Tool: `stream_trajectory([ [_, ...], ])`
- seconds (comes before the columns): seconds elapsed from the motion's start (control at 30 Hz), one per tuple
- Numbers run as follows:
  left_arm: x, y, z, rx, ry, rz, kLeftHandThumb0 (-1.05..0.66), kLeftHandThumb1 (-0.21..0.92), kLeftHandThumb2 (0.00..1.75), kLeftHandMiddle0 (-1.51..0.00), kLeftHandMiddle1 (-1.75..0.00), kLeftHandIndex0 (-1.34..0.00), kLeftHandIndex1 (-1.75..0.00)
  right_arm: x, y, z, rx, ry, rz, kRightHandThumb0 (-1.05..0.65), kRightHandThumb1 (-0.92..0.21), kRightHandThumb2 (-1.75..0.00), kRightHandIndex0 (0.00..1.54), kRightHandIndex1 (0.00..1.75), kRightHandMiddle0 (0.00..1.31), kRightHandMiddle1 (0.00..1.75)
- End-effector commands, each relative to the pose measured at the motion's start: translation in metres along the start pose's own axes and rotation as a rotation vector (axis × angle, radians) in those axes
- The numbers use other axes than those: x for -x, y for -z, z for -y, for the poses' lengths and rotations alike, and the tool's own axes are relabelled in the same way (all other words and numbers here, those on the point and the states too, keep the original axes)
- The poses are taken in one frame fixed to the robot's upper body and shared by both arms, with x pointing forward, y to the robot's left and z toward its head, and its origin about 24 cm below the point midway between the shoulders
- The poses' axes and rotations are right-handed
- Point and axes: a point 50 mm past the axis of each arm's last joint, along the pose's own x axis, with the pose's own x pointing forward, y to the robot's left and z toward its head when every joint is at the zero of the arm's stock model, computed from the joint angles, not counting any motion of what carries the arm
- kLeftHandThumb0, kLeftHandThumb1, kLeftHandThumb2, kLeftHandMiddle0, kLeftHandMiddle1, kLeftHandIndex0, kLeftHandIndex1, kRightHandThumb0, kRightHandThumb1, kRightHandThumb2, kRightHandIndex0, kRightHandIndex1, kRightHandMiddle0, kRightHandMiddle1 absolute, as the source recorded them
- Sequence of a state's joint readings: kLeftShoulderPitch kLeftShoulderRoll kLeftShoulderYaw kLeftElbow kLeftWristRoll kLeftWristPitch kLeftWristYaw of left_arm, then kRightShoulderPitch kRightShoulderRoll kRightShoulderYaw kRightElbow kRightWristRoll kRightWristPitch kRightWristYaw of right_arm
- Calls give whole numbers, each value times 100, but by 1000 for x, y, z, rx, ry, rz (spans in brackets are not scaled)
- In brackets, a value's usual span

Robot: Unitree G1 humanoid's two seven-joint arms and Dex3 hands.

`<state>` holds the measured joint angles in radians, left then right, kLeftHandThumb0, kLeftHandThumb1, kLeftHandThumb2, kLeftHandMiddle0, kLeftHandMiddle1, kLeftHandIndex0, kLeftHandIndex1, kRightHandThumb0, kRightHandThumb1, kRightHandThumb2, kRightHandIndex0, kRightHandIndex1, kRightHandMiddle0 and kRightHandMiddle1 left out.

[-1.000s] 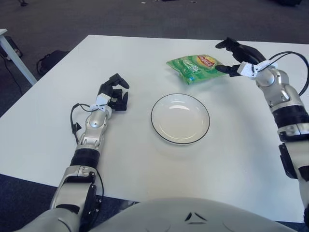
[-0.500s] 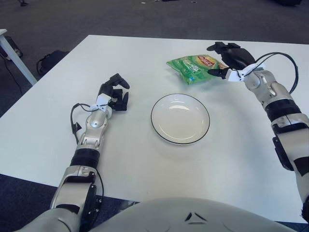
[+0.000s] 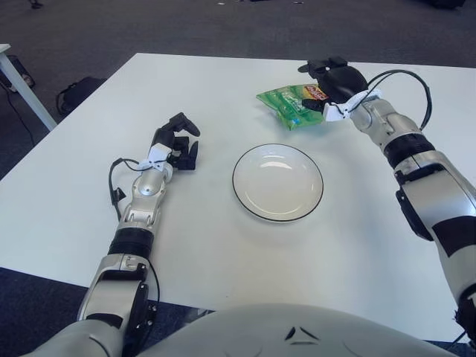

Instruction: Put the snack into the plate.

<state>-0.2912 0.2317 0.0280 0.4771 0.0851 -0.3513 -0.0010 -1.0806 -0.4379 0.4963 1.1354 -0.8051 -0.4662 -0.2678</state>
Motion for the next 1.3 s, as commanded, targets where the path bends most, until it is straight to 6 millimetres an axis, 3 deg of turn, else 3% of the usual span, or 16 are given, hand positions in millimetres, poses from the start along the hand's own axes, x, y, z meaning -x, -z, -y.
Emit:
stream_trajectory([
  [0.0,34,42,17,12,43,-182,-51,26,139,-133,-175,-66,-175,-8,-6,4,12,2,3,-99,-92,-103,2,28,0,57],
  [0.6,34,41,18,-32,30,-174,-51,25,140,-133,-175,-67,-175,-17,-19,-20,0,-138,-82,-92,-92,-108,0,15,0,41],
  [0.87,34,40,18,-38,13,-186,-51,25,140,-133,-175,-67,-175,-5,-8,-36,-59,-279,-120,-90,-92,-107,0,6,0,44],
  [1.27,35,38,15,-57,-3,-174,-51,25,140,-133,-175,-67,-175,9,7,-45,-110,-508,-145,-93,-92,-115,12,10,0,41],
])
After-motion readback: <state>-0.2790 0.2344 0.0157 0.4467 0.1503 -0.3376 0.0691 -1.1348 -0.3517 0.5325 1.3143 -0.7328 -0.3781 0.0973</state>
